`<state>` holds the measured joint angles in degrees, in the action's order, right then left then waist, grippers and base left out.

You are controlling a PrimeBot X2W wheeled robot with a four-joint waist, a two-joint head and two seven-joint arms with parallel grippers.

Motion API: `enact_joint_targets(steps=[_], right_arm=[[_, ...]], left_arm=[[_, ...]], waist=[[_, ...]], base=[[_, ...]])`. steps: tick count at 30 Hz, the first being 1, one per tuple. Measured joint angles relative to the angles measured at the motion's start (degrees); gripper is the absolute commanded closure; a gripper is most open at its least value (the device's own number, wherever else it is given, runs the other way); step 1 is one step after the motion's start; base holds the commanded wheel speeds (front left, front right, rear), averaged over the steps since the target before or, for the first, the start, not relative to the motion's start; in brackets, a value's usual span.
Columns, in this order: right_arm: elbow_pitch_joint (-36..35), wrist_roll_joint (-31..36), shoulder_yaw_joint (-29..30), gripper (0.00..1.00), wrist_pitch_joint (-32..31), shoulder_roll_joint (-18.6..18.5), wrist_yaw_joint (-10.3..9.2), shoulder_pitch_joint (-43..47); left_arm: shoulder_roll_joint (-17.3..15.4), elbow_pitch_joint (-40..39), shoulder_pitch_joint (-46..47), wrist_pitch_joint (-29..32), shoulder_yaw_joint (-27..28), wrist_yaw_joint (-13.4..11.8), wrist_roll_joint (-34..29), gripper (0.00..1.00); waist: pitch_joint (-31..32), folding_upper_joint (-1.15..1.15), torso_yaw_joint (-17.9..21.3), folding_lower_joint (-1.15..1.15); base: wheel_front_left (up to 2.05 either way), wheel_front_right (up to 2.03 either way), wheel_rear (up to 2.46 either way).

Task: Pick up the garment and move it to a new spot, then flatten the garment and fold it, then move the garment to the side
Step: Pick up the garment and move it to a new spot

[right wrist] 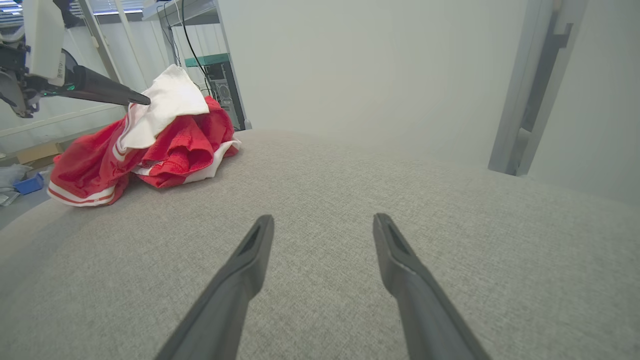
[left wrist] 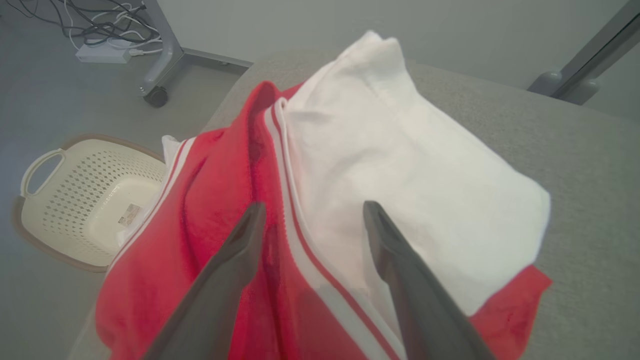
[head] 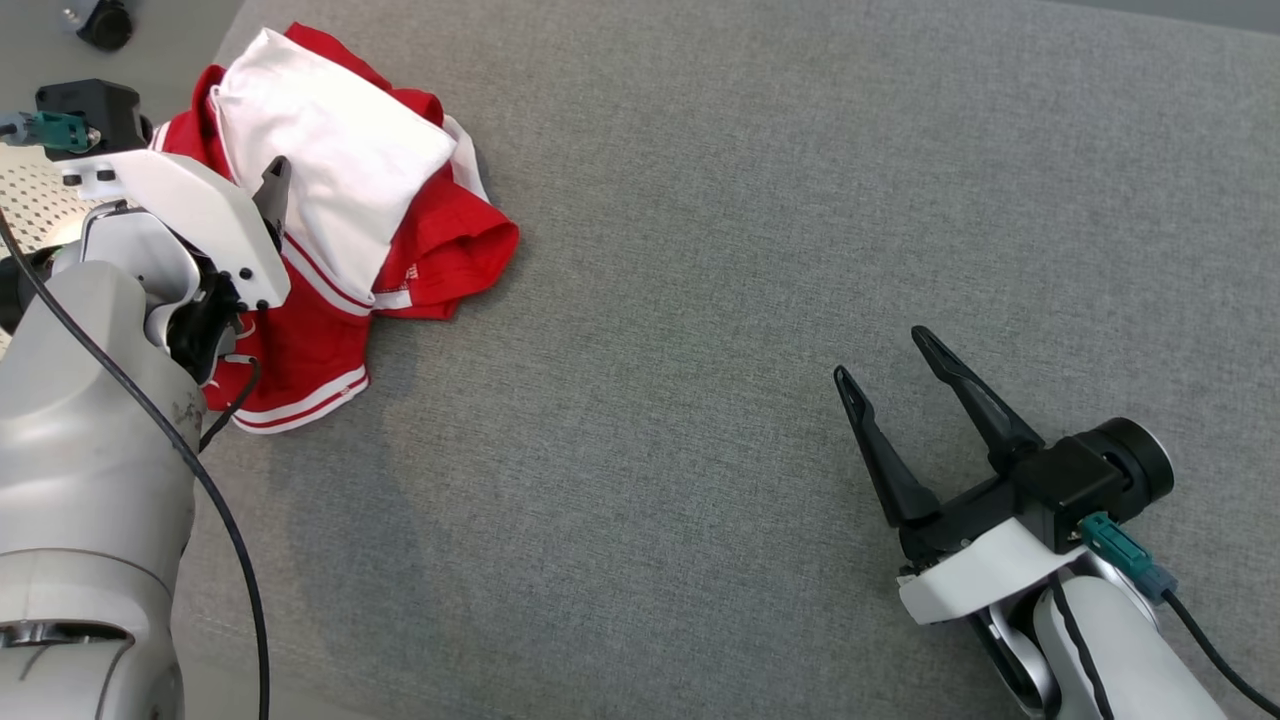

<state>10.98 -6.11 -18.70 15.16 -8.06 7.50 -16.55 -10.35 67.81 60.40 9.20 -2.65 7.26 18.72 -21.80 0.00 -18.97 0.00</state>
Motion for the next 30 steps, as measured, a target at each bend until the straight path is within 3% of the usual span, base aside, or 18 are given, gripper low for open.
enact_joint_targets(steps=[12,13,15,23,30], right_arm=[[0.1,-0.1,-0.2,0.00,0.0,-0.4,0.00,-1.2],[0.1,-0.1,-0.1,0.00,0.0,-0.4,0.00,-1.2],[0.2,-0.1,0.0,0.00,0.0,-0.5,0.00,-1.3],[0.8,-0.1,0.2,0.00,0.0,-0.3,0.00,-1.0],[1.5,-0.7,1.0,0.00,0.0,1.0,0.00,0.6]], left_arm=[[-0.7,4.6,2.2,2.8,1.0,-3.2,2.1,0.00],[-0.7,4.8,2.2,3.2,1.6,-3.9,2.7,0.17],[-0.5,5.1,2.3,3.7,2.2,-4.8,3.5,1.00],[-0.1,5.5,2.2,1.3,1.8,-5.0,4.0,1.00],[-0.7,4.5,0.9,-9.1,1.5,-4.8,3.9,1.00]], waist=[[-2.0,0.00,1.9,0.00],[-2.1,0.00,2.0,0.00],[-2.0,0.00,2.0,0.00],[-0.3,0.00,1.6,0.00],[3.8,0.00,1.2,0.00]], base=[[0.00,0.00,0.00],[0.00,0.00,0.00],[0.00,0.00,0.00],[0.00,0.00,0.00],[0.00,0.00,0.00]])
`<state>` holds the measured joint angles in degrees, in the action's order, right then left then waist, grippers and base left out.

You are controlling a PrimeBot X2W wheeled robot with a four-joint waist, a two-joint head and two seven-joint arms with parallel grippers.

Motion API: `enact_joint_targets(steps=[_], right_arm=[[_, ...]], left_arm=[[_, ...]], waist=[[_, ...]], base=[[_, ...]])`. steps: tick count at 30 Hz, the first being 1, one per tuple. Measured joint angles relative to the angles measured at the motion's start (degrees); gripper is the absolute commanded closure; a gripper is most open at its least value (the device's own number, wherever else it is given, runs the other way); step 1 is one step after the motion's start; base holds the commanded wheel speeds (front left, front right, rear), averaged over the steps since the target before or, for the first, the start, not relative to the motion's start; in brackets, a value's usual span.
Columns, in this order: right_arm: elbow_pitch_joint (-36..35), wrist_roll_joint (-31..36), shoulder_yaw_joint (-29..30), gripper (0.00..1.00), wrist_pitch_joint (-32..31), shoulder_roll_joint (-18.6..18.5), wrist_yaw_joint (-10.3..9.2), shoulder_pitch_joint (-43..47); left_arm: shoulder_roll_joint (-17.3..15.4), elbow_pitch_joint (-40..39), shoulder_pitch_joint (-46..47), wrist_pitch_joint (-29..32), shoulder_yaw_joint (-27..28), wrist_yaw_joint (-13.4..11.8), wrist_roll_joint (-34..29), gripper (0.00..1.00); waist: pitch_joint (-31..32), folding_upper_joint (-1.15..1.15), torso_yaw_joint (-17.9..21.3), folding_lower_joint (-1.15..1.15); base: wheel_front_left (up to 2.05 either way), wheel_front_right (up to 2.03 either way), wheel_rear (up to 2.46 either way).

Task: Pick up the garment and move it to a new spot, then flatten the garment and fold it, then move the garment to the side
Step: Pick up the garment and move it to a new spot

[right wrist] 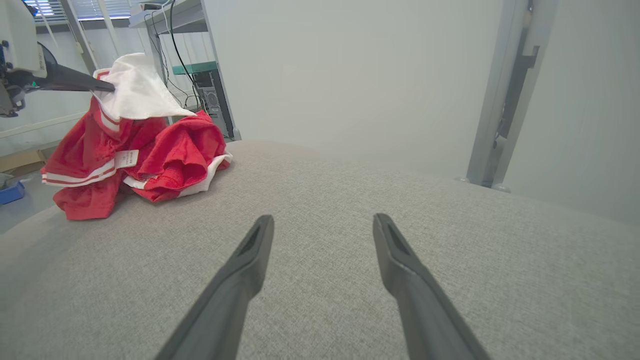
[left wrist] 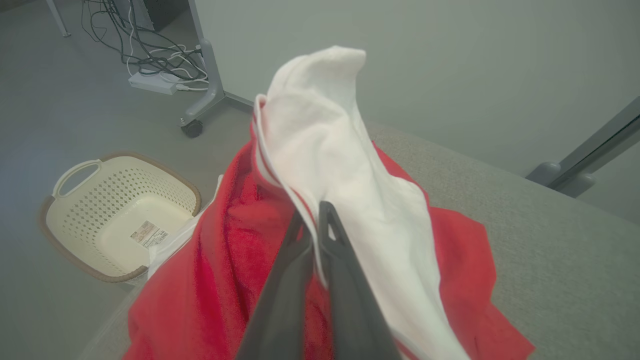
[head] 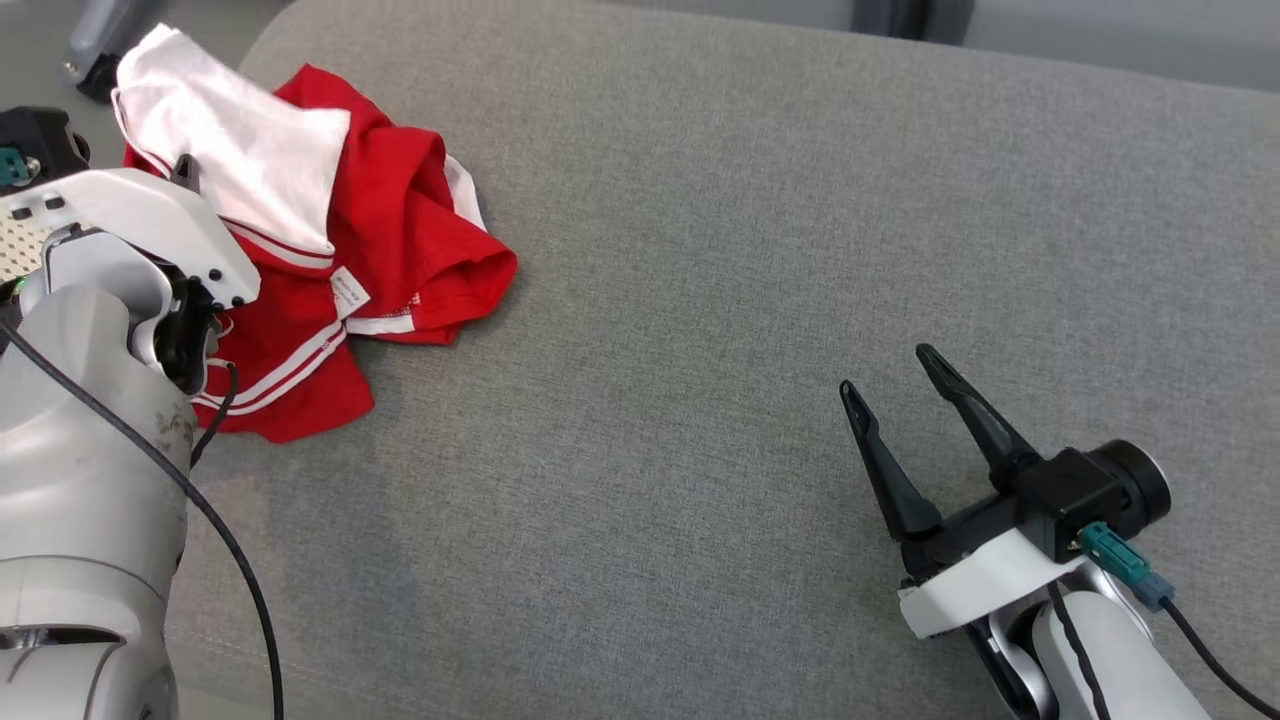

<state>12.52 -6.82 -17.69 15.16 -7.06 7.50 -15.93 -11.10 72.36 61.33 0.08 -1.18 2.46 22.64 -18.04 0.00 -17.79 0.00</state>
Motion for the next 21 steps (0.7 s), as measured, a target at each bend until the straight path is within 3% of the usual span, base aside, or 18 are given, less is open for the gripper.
enact_joint_targets(steps=[13,21], right_arm=[[1.1,-0.5,1.9,0.00,0.0,2.6,0.00,5.3],[1.0,-0.2,4.2,0.00,0.0,3.5,0.00,7.1]], left_arm=[[0.1,-5.6,-3.2,-14.6,-0.3,2.8,0.1,1.00],[2.2,-27.6,-8.9,-15.1,0.3,4.3,-2.0,1.00]], waist=[[11.2,0.00,-0.2,0.00],[16.5,0.00,1.7,0.00]], base=[[0.00,0.00,0.00],[0.00,0.00,0.00]])
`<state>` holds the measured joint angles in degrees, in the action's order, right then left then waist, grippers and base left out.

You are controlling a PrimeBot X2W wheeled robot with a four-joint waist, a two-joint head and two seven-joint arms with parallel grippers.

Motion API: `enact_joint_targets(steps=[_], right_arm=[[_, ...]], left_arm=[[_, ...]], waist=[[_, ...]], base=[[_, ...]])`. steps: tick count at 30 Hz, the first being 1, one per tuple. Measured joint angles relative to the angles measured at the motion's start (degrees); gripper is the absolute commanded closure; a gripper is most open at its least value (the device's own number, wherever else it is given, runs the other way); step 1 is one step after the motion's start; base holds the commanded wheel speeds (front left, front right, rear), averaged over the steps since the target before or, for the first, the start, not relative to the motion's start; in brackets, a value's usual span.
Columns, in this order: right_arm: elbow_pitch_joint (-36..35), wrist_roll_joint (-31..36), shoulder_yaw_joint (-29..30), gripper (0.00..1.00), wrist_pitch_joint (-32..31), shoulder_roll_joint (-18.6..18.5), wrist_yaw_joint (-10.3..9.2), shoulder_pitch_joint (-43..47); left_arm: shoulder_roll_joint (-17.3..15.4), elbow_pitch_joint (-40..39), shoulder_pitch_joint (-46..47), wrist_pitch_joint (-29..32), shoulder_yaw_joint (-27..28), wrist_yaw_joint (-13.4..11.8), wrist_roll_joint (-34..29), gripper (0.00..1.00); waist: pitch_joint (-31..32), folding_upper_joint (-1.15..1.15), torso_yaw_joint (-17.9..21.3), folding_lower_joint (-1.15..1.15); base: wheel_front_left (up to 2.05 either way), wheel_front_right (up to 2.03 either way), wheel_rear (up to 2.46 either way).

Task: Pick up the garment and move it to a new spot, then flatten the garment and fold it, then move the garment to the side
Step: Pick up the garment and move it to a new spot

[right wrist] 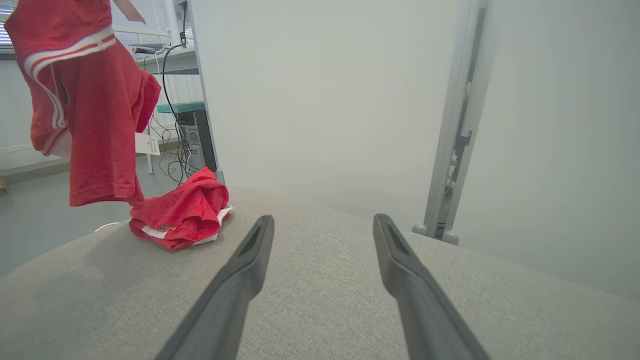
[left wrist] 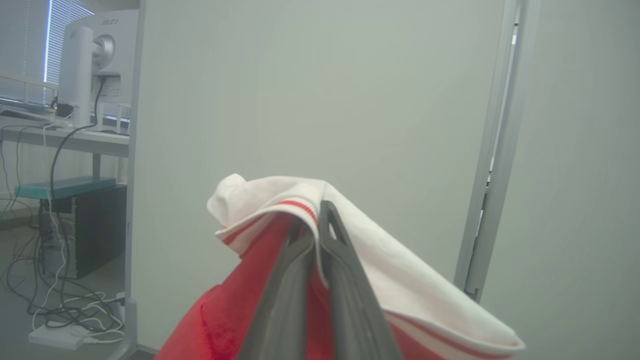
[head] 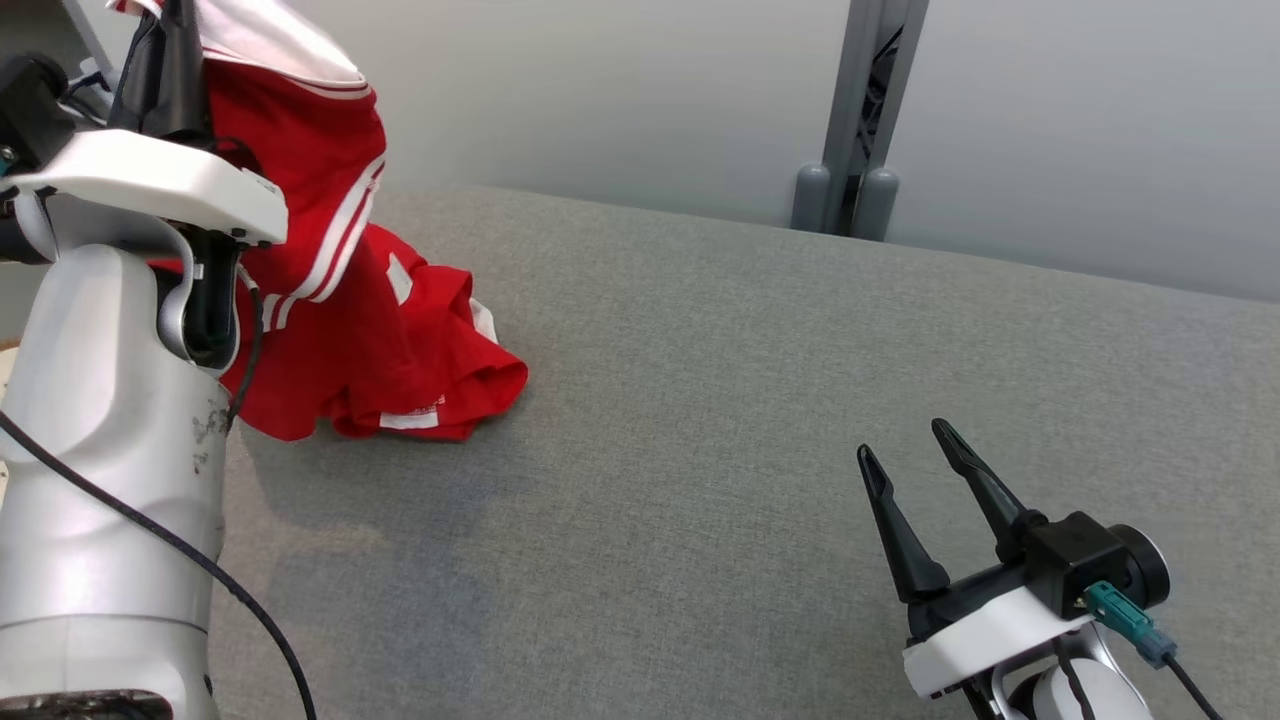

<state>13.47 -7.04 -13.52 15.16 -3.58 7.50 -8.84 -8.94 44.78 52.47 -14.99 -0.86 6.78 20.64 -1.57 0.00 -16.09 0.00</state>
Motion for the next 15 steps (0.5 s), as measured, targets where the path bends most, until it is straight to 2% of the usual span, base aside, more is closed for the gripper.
enact_joint_targets(steps=[8,12,15], right_arm=[[-1.0,1.0,2.5,0.00,0.0,0.5,0.00,0.1],[-1.5,1.6,4.1,0.00,0.0,0.5,0.00,0.1],[-1.9,2.3,5.8,0.00,0.0,0.7,0.00,0.2]], left_arm=[[3.7,-18.0,-7.3,0.0,-1.8,0.4,-2.5,1.00],[4.9,-21.1,-9.8,0.0,-5.8,0.5,-1.7,1.00],[5.4,-21.6,-11.2,0.0,-11.0,0.5,0.0,1.00]], waist=[[2.1,0.00,4.7,0.00],[2.3,0.00,7.6,0.00],[2.3,0.00,10.2,0.00]], base=[[0.00,0.00,0.00],[0.00,0.00,0.00],[0.00,0.00,0.00]])
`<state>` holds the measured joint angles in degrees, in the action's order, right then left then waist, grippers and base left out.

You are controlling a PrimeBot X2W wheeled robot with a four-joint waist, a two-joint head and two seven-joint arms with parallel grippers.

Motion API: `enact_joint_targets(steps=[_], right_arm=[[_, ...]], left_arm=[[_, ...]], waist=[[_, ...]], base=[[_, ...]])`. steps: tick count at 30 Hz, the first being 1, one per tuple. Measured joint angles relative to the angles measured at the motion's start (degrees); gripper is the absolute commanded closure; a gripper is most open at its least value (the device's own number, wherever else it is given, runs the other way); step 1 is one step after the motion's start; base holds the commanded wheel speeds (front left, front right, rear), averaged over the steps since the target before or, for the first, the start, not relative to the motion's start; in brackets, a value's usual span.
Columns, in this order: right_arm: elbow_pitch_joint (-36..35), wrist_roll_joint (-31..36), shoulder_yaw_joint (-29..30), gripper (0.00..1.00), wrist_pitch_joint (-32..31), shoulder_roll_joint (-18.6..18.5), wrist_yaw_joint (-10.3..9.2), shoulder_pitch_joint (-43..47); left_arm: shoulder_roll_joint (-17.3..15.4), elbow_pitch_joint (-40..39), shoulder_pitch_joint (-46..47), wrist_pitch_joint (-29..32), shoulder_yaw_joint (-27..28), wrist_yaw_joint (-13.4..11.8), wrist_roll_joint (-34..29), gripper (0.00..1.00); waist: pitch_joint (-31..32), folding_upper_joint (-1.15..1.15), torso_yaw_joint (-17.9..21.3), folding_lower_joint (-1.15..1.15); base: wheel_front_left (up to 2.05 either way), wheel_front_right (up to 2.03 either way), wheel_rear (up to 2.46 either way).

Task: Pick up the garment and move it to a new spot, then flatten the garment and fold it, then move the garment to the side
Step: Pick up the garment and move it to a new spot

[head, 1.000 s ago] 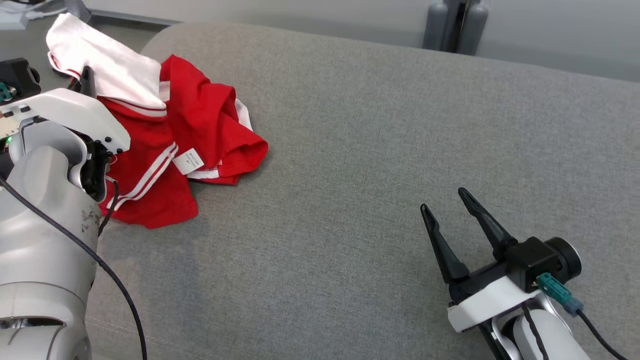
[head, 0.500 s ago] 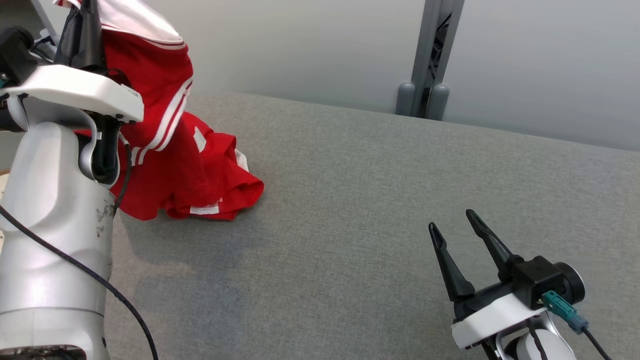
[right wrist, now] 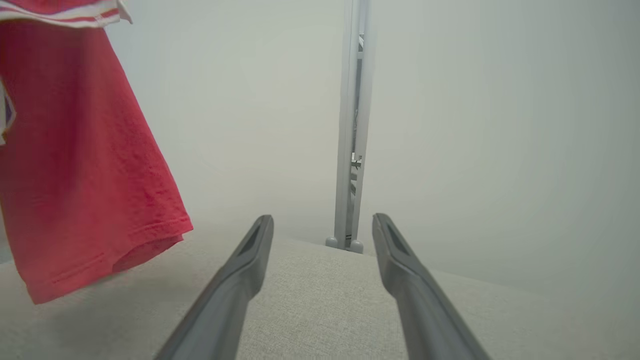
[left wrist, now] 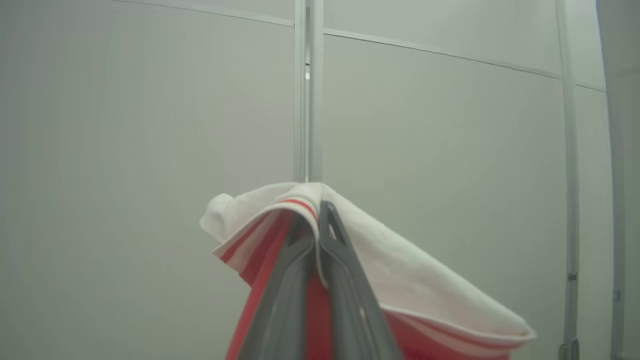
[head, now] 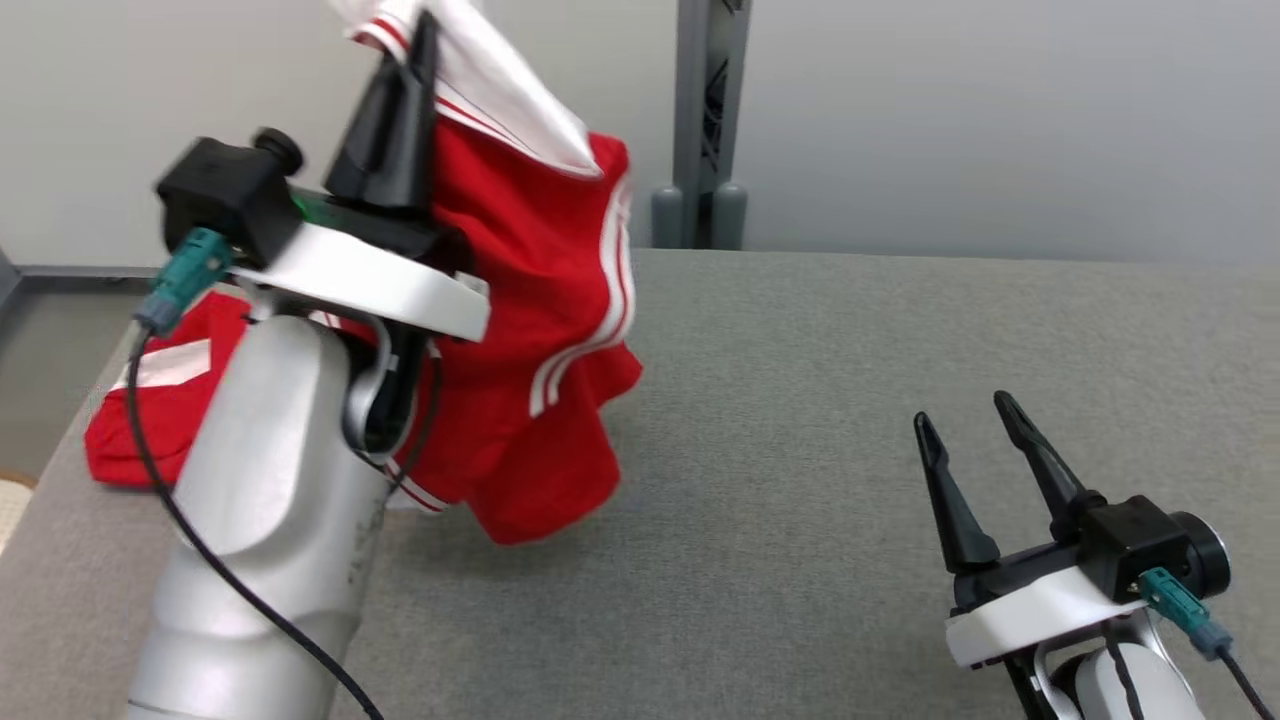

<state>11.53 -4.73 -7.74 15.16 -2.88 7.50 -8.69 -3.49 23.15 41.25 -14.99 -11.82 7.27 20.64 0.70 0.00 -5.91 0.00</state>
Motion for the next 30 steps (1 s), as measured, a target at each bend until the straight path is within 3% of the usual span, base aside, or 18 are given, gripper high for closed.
enact_joint_targets(steps=[7,14,23,30], right_arm=[[-0.8,1.4,3.4,0.00,0.0,0.1,0.00,-0.2],[-1.2,1.9,5.4,0.00,0.0,0.1,0.00,-1.4],[-1.3,-0.4,5.4,0.00,0.0,0.1,0.00,-3.8],[-1.0,-3.1,4.4,0.00,0.0,0.1,0.00,-4.6]], left_arm=[[0.5,1.2,-1.8,0.8,-9.7,0.1,3.2,1.00],[0.6,5.6,-2.8,0.5,-15.0,0.0,6.2,1.00],[0.8,10.4,0.2,0.1,-23.2,-3.9,12.9,1.00],[0.8,15.7,1.9,0.0,-28.0,-6.2,13.9,1.00]], waist=[[-0.5,0.00,5.9,0.00],[-2.3,0.00,14.0,0.00],[-7.3,0.00,24.5,0.00],[-11.6,0.00,32.2,0.00]], base=[[0.00,0.00,0.00],[0.00,0.00,0.00],[0.00,0.00,0.00],[0.00,0.00,0.00]])
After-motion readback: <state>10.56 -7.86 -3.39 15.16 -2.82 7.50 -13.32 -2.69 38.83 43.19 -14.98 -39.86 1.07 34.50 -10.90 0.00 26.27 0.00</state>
